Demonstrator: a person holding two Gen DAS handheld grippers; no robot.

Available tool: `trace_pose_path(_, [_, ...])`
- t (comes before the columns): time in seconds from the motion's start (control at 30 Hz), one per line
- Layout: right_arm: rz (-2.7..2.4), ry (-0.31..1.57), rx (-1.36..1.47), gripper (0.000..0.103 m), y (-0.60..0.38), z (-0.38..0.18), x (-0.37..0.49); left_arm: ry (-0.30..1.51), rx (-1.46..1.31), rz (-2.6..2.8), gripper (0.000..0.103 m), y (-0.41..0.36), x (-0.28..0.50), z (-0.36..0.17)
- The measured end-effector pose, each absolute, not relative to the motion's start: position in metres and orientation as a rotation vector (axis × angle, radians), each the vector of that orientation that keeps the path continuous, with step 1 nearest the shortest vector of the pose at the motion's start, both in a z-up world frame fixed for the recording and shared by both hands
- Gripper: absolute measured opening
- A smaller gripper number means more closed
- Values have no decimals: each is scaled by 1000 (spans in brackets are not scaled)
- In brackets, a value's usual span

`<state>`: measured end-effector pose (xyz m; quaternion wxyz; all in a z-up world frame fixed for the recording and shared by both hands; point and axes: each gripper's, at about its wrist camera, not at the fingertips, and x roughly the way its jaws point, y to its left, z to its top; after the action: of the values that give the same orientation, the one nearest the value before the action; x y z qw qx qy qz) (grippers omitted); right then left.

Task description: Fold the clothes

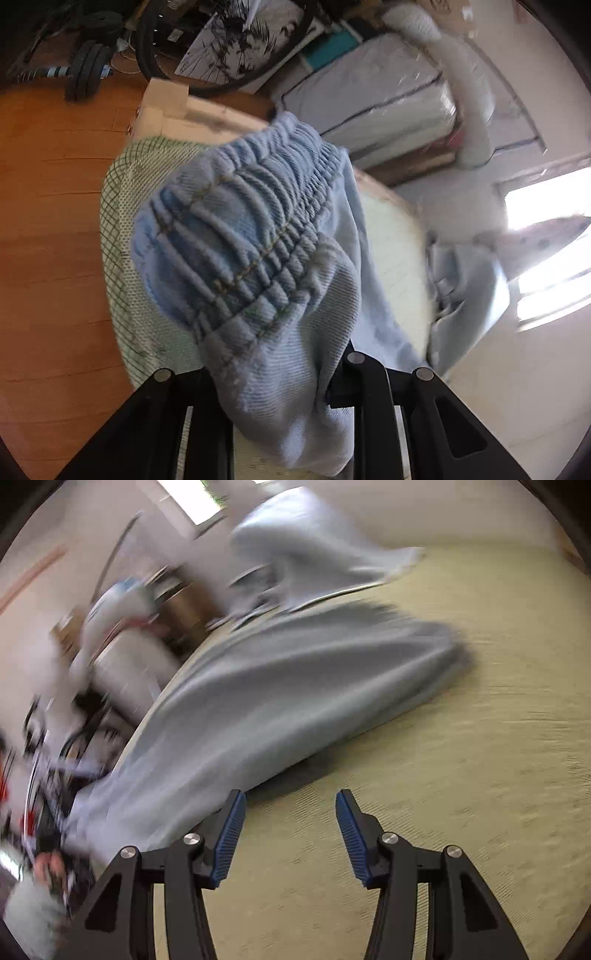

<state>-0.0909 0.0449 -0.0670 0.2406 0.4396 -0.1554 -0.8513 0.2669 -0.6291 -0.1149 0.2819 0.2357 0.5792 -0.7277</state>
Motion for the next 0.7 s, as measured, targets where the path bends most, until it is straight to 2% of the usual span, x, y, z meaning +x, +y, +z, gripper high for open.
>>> trace_pose_path(0.13, [-2364, -689, 1225, 58, 99, -84, -148, 1530, 633, -1969, 28, -627, 263, -120])
trace_pose_path(0.17, [-2371, -754, 1222, 58, 108, -88, -159, 1540, 624, -1968, 32, -627, 264, -122])
trace_pose_path(0.23, [-2379, -883, 1224, 65, 124, -96, -183, 1553, 615, -1972, 55, -624, 269, -125])
trace_pose_path(0.27, [-2377, -952, 1234, 67, 132, -102, -196, 1548, 614, -1977, 76, -621, 272, -126])
trace_pose_path(0.3, [-2373, -989, 1243, 70, 134, -105, -207, 1544, 613, -1981, 82, -617, 275, -126])
trace_pose_path(0.47, [-2340, -1119, 1312, 73, 145, -123, -241, 1447, 633, -2022, 86, -599, 278, -108])
trace_pose_path(0.7, [-2389, -1021, 1312, 73, 136, -124, -261, 1407, 579, -2063, 88, -578, 289, -78])
